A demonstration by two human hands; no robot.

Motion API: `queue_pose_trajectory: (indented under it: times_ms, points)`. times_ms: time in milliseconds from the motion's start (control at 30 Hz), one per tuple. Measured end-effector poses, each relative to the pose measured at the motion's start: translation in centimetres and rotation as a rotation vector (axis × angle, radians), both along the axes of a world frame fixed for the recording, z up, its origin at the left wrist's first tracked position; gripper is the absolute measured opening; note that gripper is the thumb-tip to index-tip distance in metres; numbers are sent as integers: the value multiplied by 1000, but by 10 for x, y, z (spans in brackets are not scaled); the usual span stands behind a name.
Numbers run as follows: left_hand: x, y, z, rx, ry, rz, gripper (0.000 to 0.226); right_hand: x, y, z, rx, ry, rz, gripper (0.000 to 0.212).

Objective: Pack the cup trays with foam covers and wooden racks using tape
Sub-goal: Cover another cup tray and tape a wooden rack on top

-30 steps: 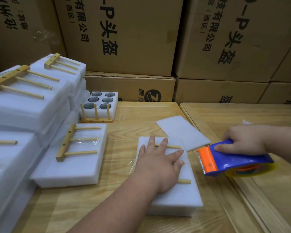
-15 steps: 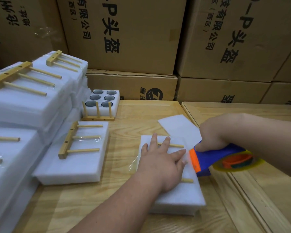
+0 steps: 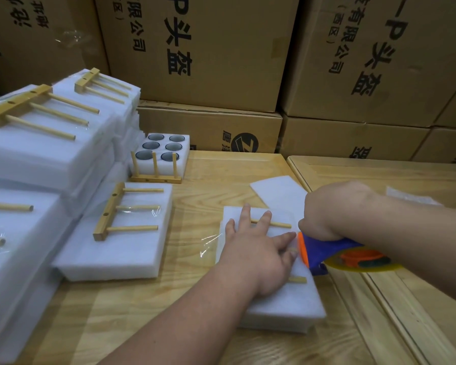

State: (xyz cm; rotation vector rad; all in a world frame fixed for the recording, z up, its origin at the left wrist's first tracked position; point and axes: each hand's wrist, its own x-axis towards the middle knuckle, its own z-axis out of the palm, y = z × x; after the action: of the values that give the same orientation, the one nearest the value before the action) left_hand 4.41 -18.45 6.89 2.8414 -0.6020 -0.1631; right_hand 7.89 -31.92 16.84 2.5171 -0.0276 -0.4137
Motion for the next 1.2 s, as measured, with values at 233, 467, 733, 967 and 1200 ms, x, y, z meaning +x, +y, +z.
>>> queue_pose_trajectory:
  times_ms: [233,467,733,967,1200]
  points:
    - [2,0,0,11,29,-2,53,-9,6,-28,-119,-77,172,11]
    - [1,0,-1,31,3,-9,54,14,-48,-18,118,-416,8,50]
    - [-3,1,-3,62,-120,-15,60,-33,-104,-84,257,-674,-154,68]
    - [-11,20,2,-465,-193,73,58,-59,-99,-100,491,-840,-188,43]
    - [-43,61,-16,-947,4,439,47,-95,-42,-104,1622,-622,-154,40]
